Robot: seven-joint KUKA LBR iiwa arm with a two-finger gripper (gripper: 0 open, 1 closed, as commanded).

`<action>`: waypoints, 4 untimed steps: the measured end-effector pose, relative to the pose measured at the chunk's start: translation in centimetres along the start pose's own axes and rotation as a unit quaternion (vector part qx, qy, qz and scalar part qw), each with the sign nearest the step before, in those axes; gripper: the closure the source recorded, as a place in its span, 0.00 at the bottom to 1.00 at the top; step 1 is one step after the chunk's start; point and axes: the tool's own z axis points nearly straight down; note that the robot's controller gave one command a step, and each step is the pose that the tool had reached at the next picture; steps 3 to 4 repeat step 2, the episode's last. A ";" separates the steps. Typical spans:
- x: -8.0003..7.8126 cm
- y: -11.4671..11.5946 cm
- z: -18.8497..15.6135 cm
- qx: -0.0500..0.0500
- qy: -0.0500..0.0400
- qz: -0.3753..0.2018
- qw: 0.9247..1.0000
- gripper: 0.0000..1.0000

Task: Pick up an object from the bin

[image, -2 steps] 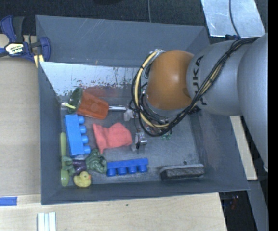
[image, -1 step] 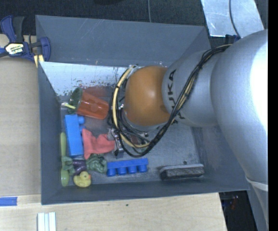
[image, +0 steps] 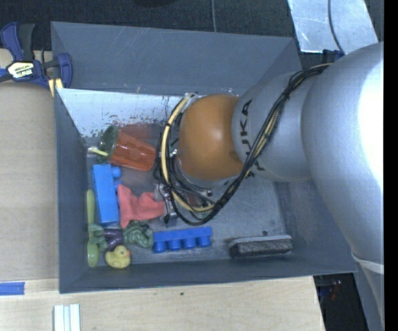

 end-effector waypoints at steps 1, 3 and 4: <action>0.8 -0.1 -4.8 0.000 0.005 -0.011 1.000 1.00; -0.2 -1.0 -12.6 0.000 0.003 -0.041 0.999 1.00; -0.2 -1.0 -12.6 0.000 0.003 -0.041 0.999 1.00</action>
Offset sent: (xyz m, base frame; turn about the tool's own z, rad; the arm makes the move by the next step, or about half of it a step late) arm 0.0140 -0.0199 0.2097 -0.1537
